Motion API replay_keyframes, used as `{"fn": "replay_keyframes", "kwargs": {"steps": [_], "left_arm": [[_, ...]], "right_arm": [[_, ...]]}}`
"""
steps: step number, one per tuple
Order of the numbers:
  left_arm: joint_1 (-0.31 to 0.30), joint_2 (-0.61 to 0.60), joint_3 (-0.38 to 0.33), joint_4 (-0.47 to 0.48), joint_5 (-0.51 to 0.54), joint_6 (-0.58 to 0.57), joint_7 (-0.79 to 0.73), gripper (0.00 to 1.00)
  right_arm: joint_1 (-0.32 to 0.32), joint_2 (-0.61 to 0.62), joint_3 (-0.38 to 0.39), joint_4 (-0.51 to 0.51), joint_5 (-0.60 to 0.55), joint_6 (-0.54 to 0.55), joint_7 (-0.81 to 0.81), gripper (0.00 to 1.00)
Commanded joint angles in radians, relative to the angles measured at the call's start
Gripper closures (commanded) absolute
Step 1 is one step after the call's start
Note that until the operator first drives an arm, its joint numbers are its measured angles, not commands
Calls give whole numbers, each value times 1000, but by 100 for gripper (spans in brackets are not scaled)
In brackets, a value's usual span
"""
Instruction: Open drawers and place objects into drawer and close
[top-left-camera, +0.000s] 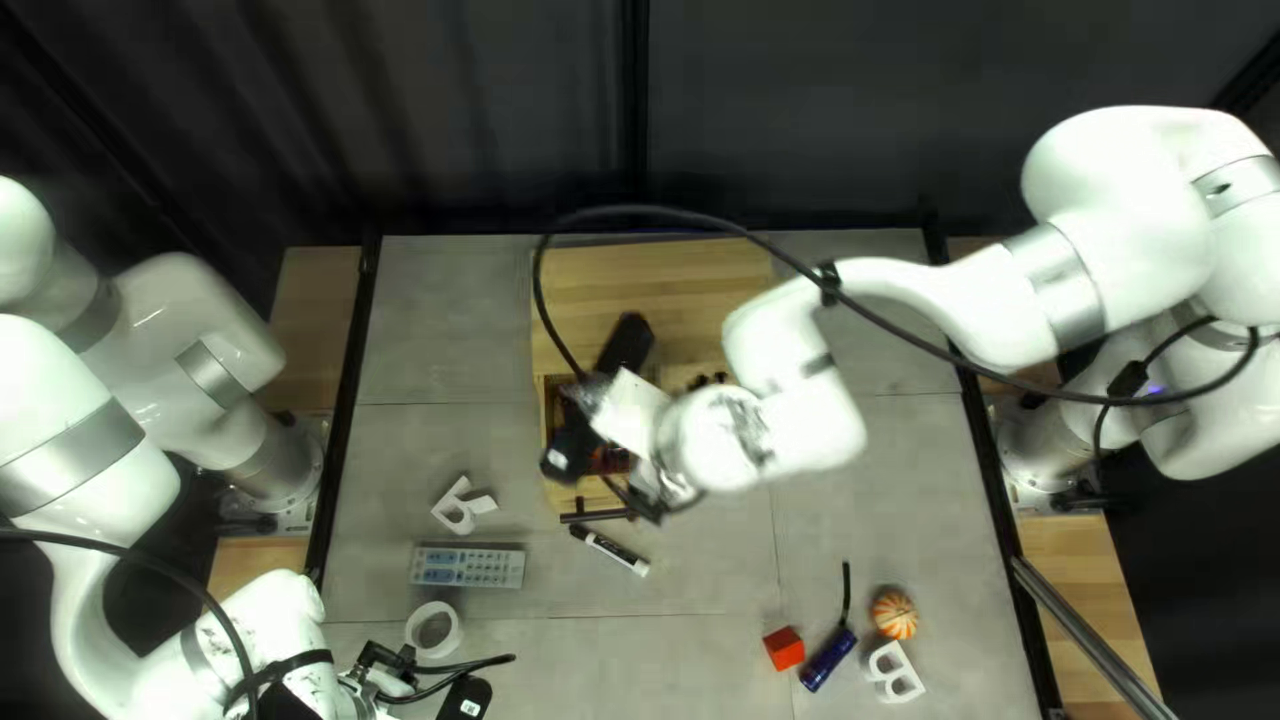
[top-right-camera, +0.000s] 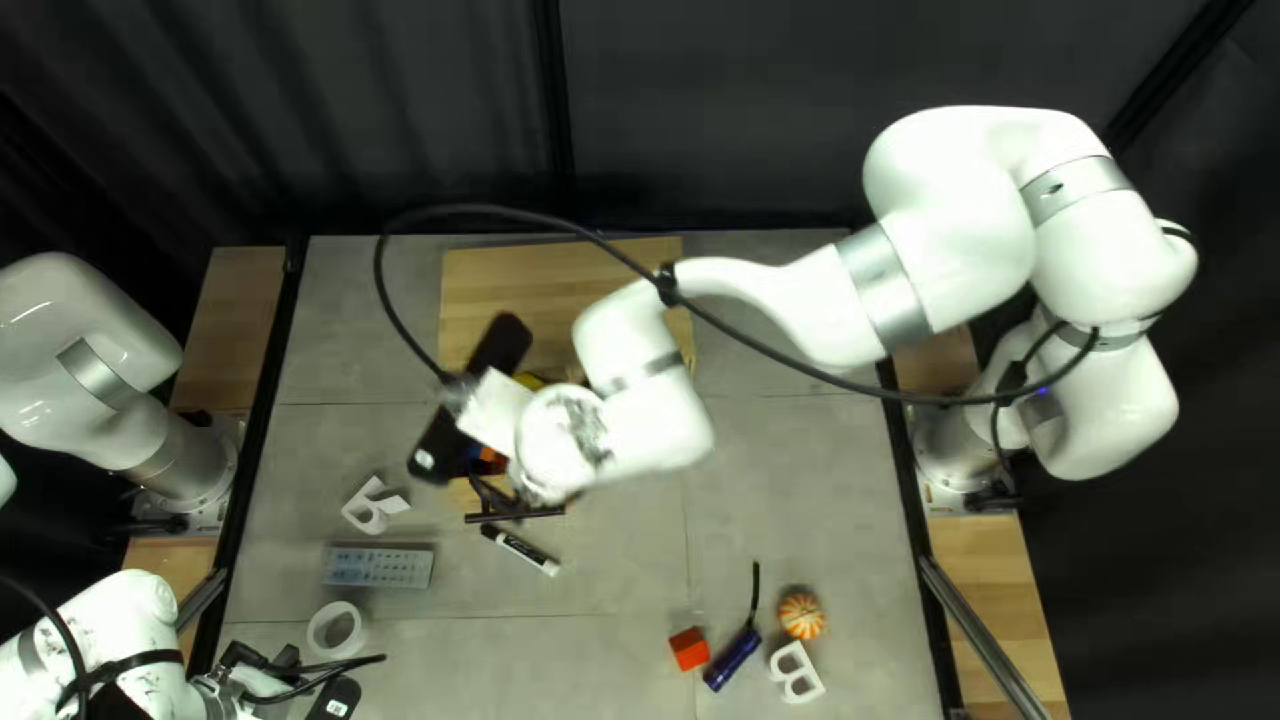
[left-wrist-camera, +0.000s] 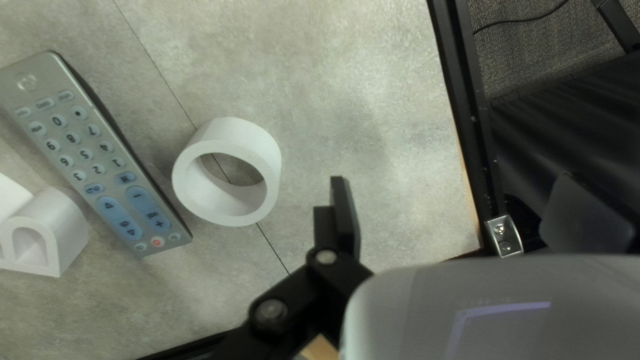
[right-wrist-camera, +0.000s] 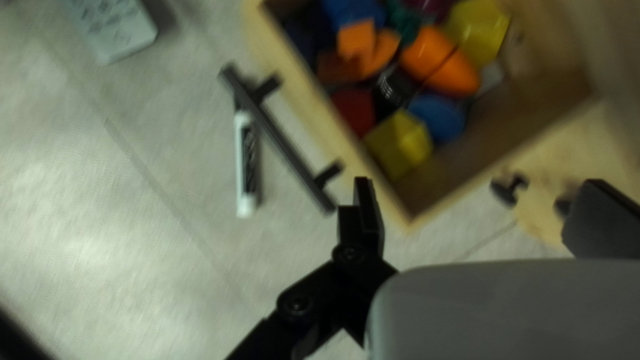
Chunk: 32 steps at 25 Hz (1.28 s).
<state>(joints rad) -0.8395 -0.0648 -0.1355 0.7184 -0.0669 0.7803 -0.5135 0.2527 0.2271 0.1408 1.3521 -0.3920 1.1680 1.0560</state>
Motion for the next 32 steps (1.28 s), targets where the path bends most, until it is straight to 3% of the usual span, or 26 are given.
{"fn": "replay_keyframes", "kwargs": {"steps": [1,7,10,12,17,22,32], "left_arm": [[0,0,0,0,0,0,0,0],[0,0,0,0,0,0,0,0],[0,0,0,0,0,0,0,0],[0,0,0,0,0,0,0,0],[0,0,0,0,0,0,0,0],[0,0,0,0,0,0,0,0],[0,0,0,0,0,0,0,0]], "right_arm": [[108,26,74,-11,52,44,186,0],[201,67,111,-47,113,24,500,0],[217,105,111,-47,133,3,585,0],[217,119,108,-97,138,-68,626,0],[203,105,93,-250,133,-248,691,0],[194,92,77,-332,115,-348,721,0],[182,117,62,-339,99,-399,718,0]]}}
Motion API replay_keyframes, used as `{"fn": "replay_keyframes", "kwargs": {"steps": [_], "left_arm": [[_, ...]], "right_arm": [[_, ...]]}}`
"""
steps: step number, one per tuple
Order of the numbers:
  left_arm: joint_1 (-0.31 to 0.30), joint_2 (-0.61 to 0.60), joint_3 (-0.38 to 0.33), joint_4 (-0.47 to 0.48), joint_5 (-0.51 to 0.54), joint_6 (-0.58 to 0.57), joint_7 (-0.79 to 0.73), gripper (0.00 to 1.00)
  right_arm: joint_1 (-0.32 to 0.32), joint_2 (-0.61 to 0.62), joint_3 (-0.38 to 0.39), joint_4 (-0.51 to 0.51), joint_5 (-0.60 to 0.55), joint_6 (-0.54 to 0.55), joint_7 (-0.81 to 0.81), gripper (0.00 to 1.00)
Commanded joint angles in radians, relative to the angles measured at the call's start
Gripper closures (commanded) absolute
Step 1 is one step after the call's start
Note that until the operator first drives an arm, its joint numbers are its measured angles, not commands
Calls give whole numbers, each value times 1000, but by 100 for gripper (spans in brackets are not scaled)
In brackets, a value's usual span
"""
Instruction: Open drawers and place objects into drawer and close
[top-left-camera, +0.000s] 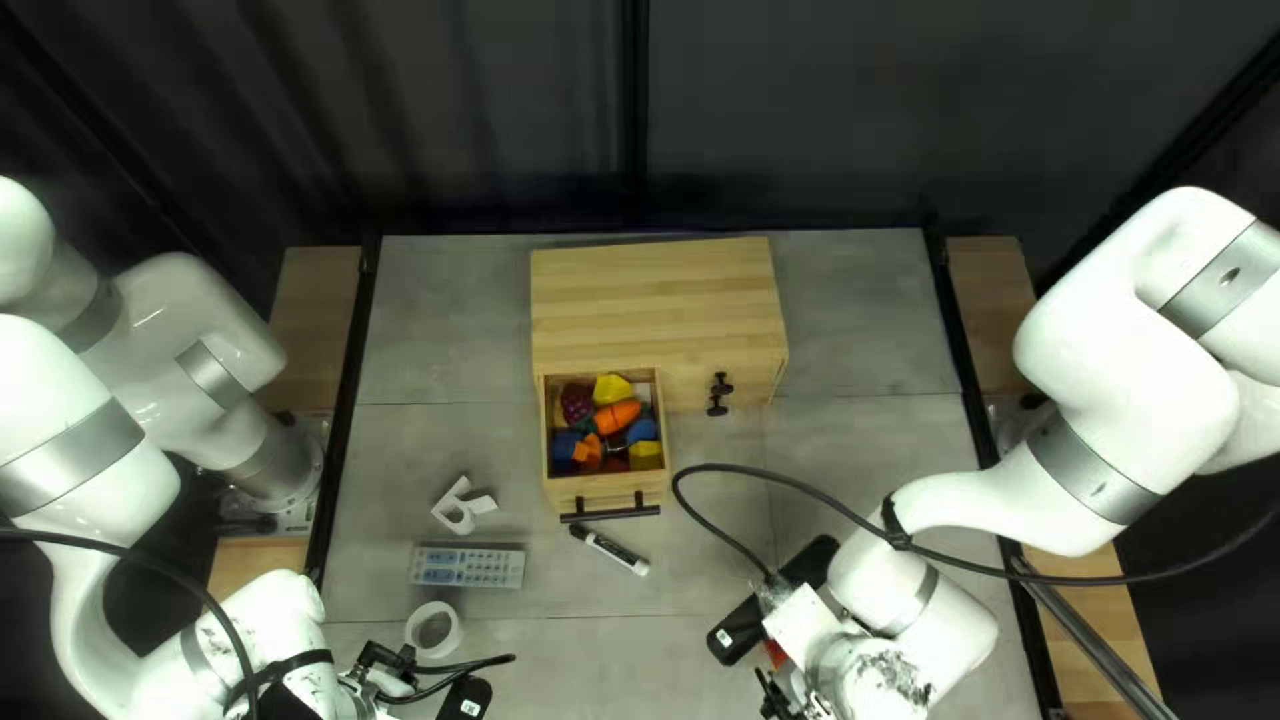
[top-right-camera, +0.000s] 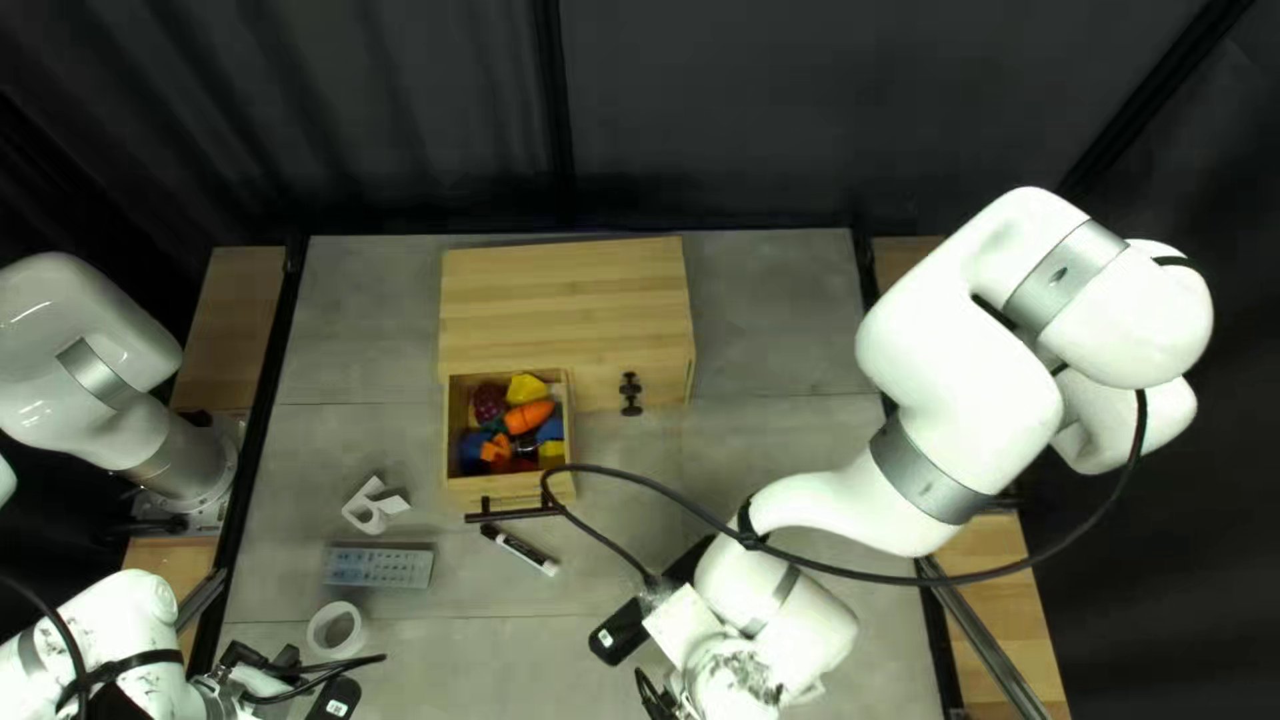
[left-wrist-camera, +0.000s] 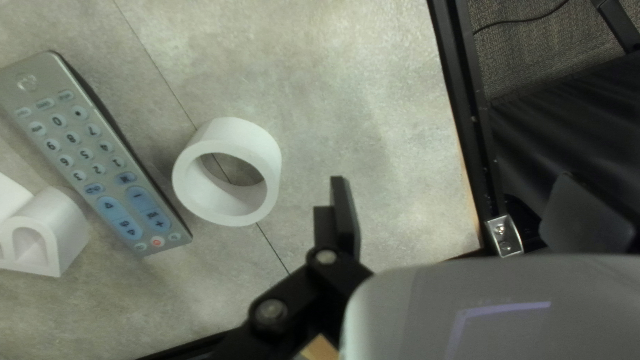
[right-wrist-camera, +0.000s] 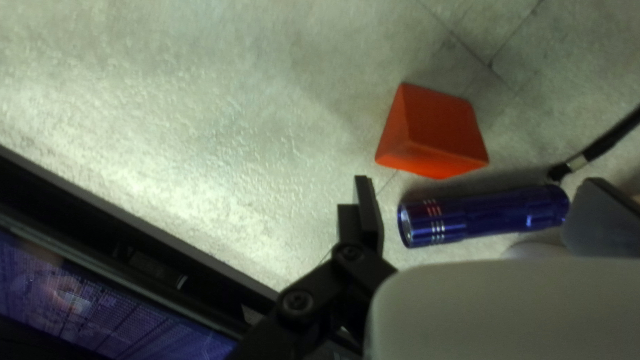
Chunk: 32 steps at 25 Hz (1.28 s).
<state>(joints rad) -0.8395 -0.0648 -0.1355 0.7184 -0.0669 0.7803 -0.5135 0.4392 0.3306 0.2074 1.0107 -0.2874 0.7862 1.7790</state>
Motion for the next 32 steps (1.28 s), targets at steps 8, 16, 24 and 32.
{"fn": "replay_keyframes", "kwargs": {"steps": [8,16,24,32], "left_arm": [[0,0,0,0,0,0,0,0],[0,0,0,0,0,0,0,0],[0,0,0,0,0,0,0,0],[0,0,0,0,0,0,0,0]], "right_arm": [[-18,35,-9,2,-13,-55,-35,89],[-16,24,-3,2,-13,-36,-48,96],[-27,-77,-9,42,-33,91,-110,96],[-111,-157,-92,240,-139,346,-393,96]]}}
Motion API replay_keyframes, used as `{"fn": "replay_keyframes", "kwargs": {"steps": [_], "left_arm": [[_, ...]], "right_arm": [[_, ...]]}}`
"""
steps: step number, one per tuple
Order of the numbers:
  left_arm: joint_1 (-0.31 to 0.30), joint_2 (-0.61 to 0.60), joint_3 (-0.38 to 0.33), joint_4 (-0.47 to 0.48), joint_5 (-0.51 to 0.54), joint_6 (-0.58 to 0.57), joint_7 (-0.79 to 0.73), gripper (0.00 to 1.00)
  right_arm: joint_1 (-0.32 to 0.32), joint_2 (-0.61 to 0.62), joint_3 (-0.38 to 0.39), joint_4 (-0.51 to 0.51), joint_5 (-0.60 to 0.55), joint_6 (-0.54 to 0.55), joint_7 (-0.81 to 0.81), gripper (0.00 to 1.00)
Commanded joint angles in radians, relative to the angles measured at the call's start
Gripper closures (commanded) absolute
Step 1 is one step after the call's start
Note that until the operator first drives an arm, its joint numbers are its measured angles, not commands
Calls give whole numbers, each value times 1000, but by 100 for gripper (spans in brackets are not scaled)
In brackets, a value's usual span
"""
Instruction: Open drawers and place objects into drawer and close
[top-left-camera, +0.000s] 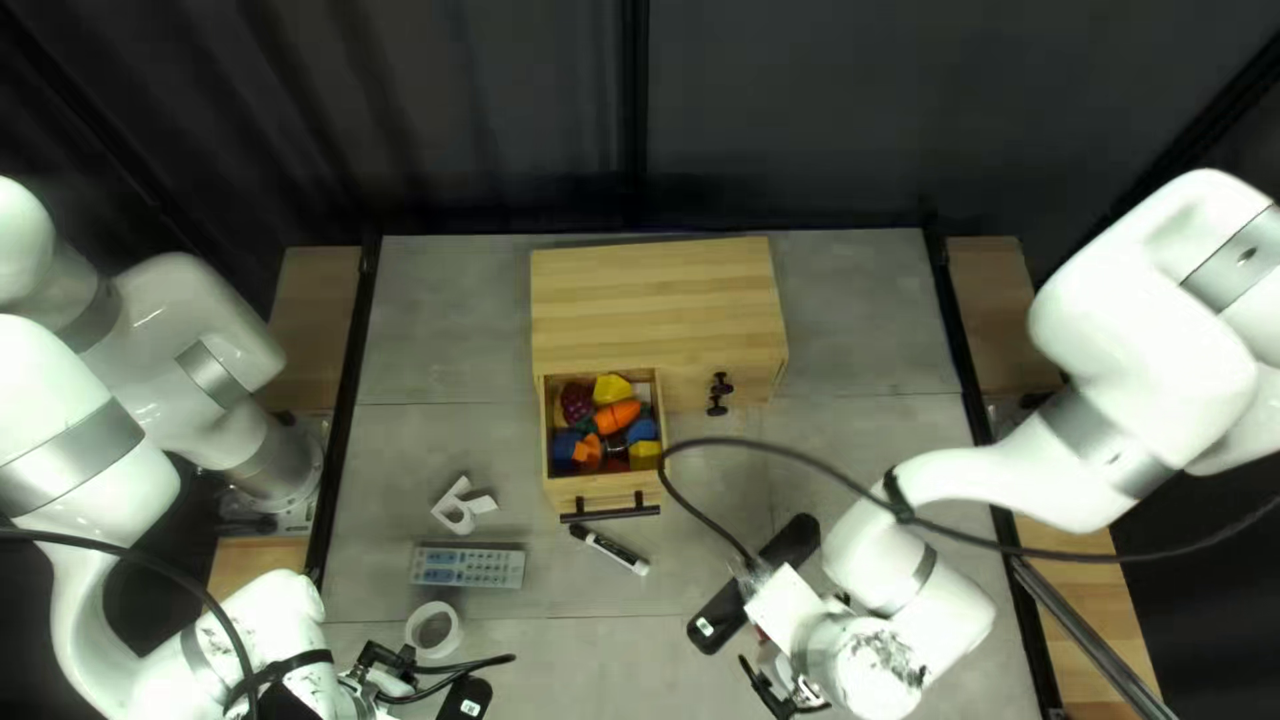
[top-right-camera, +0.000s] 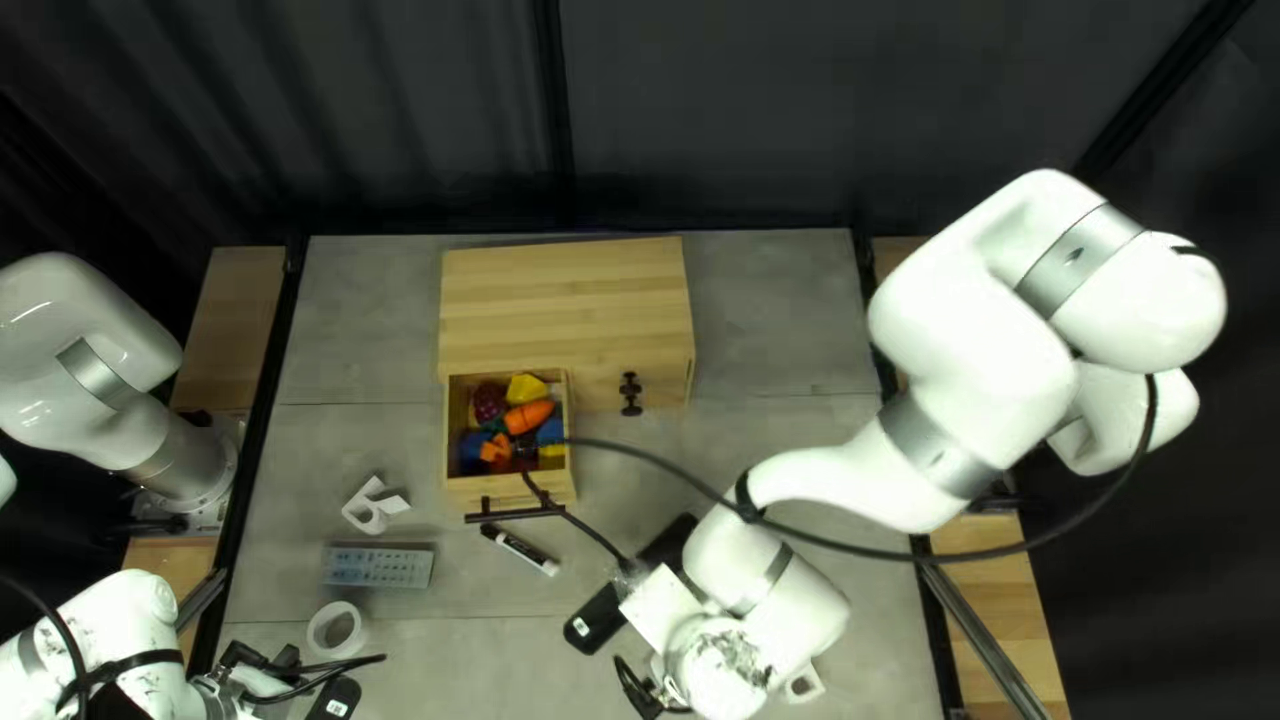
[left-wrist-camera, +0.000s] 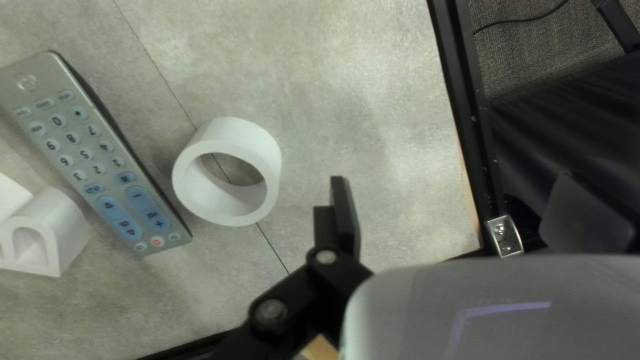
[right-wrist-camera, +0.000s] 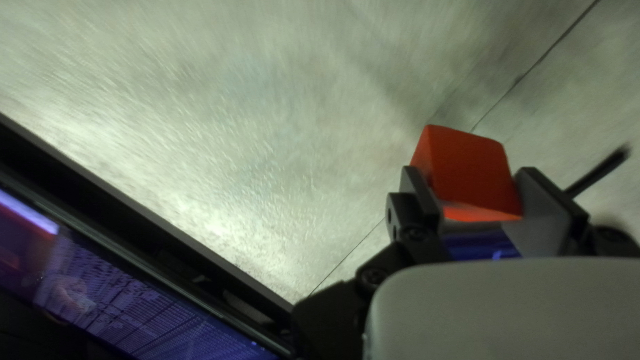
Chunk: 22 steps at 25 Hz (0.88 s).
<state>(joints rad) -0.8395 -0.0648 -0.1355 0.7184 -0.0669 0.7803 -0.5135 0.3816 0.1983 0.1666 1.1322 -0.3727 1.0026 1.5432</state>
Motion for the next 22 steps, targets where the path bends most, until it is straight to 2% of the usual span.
{"fn": "replay_keyframes", "kwargs": {"steps": [1,5,8,13,22], "left_arm": [[0,0,0,0,0,0,0,0],[0,0,0,0,0,0,0,0],[0,0,0,0,0,0,0,0],[0,0,0,0,0,0,0,0],[0,0,0,0,0,0,0,0]], "right_arm": [[-65,-21,-62,153,-67,159,-196,96],[-116,-4,-108,245,-115,207,-326,96],[-163,3,-147,271,-145,184,-395,97],[-208,68,-183,314,-166,112,-410,96],[-207,162,-183,393,-160,63,-377,96]]}}
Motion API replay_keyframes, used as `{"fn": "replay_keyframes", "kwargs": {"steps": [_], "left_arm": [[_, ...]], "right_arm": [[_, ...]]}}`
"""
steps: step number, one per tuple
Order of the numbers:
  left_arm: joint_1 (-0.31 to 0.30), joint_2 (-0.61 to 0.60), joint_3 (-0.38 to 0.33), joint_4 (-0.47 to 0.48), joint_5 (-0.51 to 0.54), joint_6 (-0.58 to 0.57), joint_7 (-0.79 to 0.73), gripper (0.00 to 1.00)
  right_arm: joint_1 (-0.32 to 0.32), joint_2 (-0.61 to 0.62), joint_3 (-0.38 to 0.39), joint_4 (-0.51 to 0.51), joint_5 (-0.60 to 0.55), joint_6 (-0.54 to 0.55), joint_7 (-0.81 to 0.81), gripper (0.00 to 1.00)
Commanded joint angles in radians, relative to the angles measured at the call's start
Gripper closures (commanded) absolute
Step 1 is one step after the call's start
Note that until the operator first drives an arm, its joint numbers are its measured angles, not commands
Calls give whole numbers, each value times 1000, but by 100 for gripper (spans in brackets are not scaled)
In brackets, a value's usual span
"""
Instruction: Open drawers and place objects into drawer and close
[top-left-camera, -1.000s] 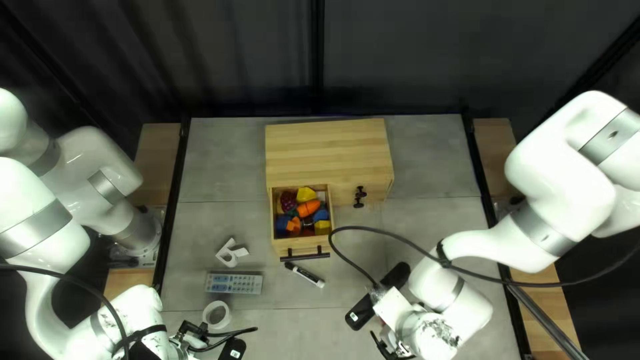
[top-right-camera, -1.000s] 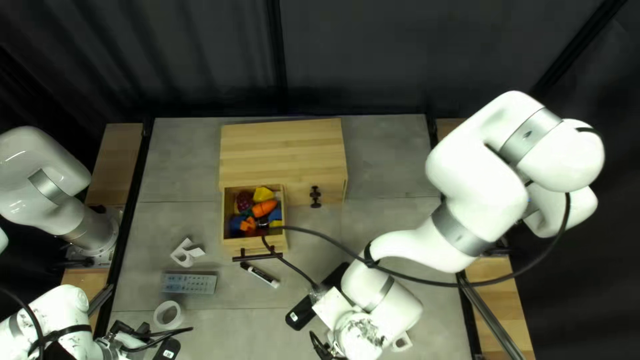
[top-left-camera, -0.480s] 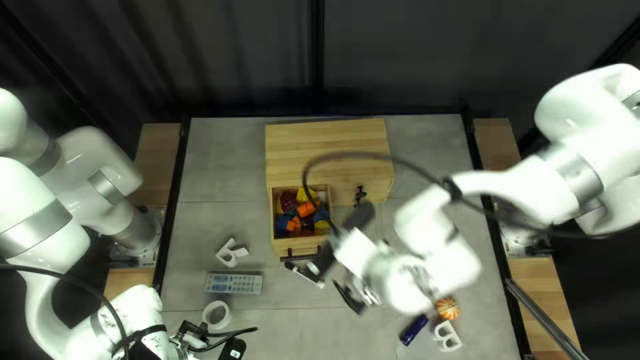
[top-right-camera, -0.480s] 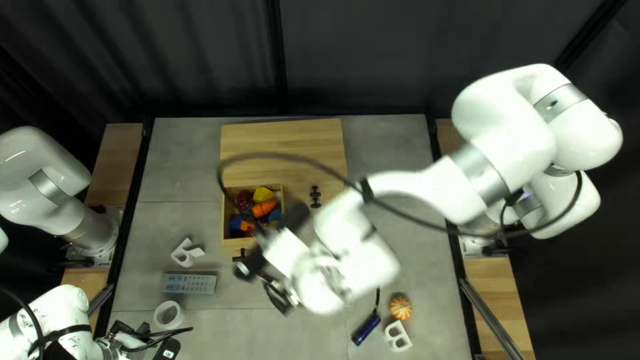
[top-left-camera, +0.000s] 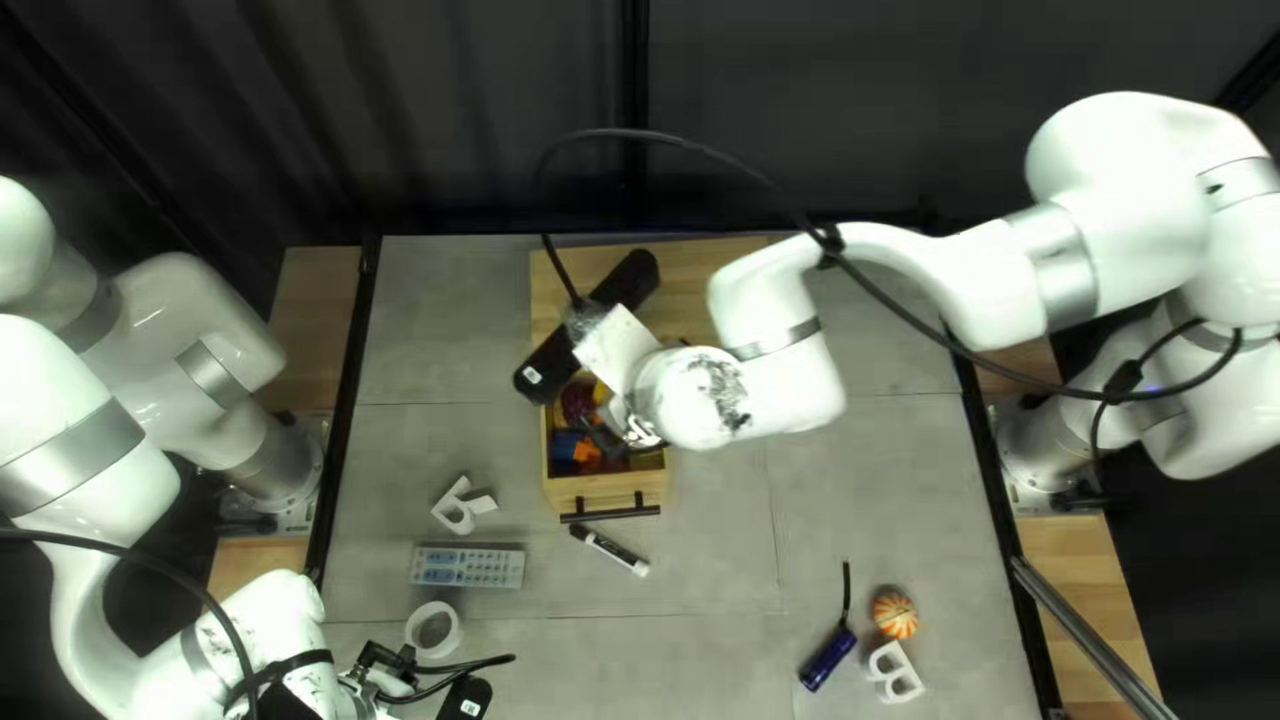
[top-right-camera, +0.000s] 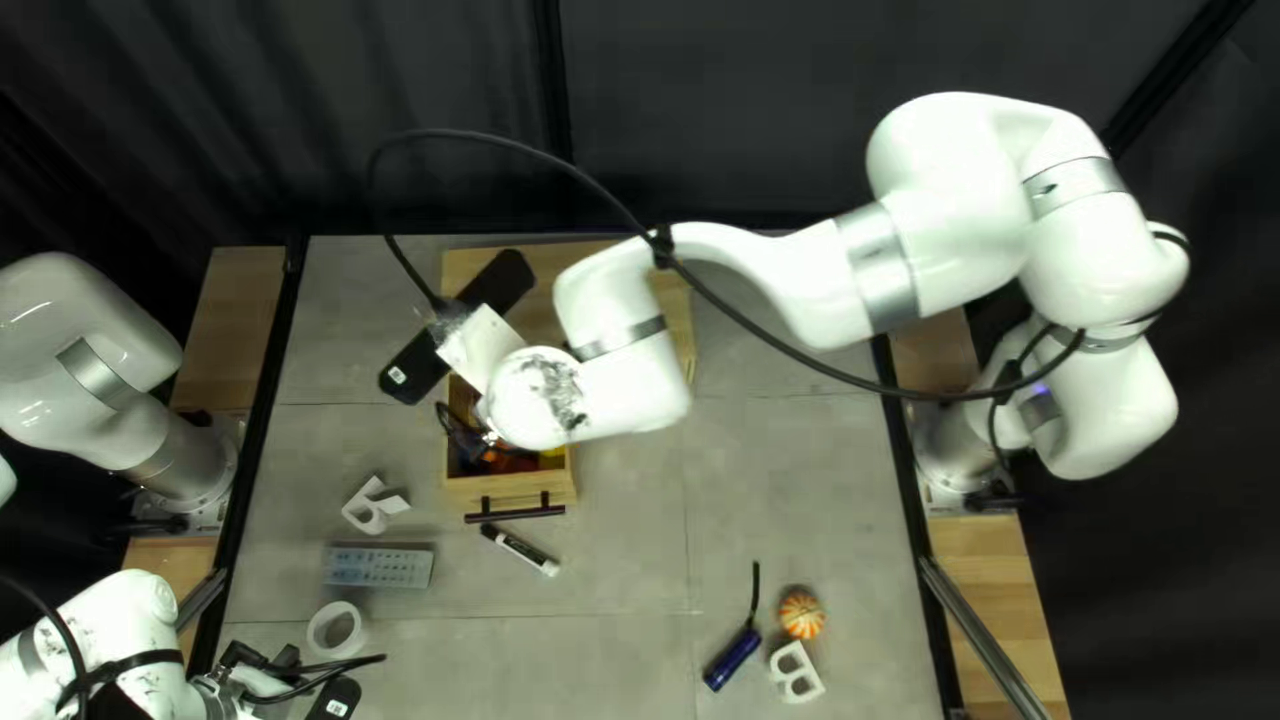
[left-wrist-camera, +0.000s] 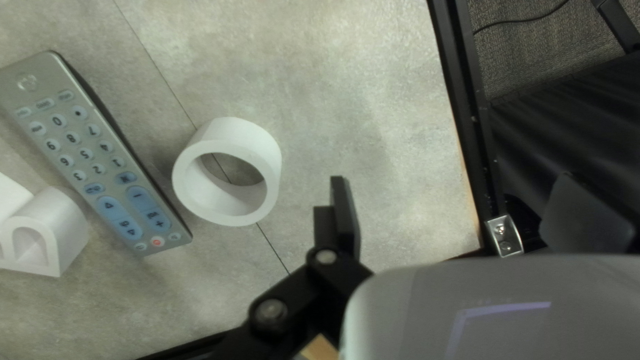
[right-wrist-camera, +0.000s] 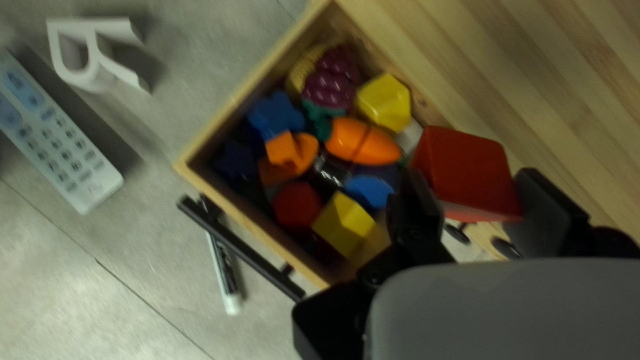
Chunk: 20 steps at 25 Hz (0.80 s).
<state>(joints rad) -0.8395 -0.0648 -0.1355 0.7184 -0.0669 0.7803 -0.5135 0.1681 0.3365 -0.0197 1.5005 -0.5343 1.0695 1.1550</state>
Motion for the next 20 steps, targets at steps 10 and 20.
{"fn": "replay_keyframes", "kwargs": {"steps": [10,20], "left_arm": [[0,0,0,0,0,0,0,0],[0,0,0,0,0,0,0,0]], "right_arm": [[-17,161,11,147,35,-45,-22,0],[76,69,75,117,86,144,13,0]]}}
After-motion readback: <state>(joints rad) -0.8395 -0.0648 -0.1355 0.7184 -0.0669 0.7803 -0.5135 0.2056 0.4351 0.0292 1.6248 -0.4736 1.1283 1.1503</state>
